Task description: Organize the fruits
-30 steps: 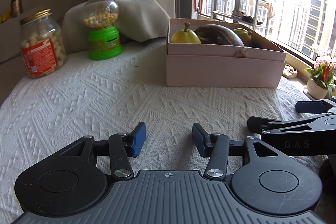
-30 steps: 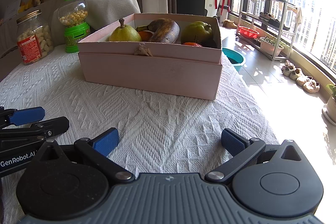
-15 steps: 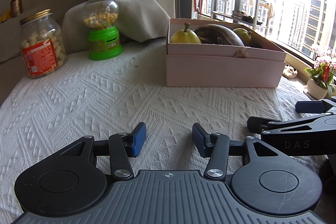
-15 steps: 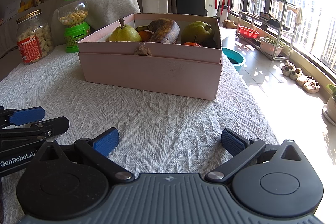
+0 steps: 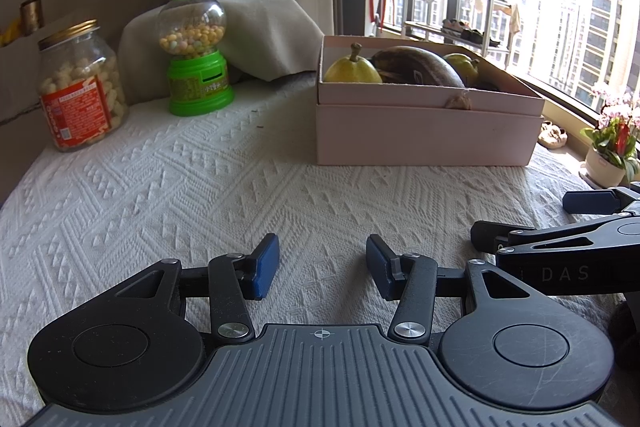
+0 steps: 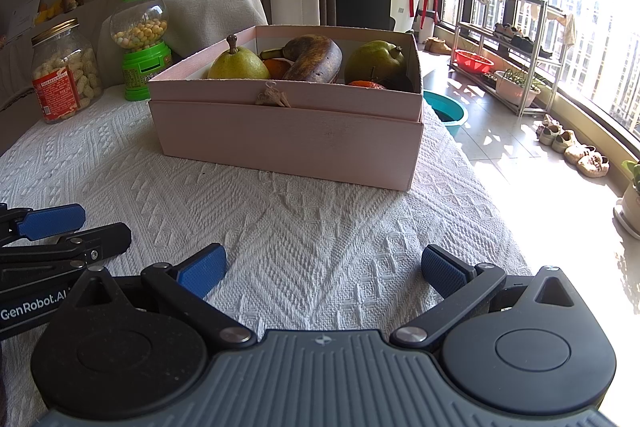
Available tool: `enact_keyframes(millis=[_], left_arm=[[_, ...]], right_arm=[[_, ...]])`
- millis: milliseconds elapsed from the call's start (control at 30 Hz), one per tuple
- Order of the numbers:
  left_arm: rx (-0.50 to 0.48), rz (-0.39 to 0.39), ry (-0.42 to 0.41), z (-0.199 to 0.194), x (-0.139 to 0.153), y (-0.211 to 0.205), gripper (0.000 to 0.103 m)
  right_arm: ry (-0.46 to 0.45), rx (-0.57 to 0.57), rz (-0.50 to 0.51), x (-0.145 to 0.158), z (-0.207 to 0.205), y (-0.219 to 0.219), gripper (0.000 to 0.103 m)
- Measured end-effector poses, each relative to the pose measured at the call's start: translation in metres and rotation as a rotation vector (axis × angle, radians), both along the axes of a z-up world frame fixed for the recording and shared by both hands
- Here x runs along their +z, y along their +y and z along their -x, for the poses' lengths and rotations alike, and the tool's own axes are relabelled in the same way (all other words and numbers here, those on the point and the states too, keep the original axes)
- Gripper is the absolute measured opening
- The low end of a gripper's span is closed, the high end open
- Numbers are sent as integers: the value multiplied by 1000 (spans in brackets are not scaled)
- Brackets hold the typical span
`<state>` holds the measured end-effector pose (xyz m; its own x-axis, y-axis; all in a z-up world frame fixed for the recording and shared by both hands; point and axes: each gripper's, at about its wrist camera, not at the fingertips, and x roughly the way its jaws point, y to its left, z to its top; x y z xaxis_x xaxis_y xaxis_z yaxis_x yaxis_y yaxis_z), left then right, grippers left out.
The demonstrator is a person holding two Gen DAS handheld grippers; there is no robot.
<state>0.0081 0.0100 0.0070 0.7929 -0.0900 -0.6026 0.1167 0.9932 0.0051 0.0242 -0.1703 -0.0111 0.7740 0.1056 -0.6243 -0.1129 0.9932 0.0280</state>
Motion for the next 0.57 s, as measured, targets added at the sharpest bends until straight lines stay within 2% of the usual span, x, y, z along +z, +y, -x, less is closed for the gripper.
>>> enact_keyframes(millis=[567], left_arm=[[-5, 13, 1, 0, 0, 2, 52]], right_arm=[[0, 0, 1, 0, 0, 0, 103]])
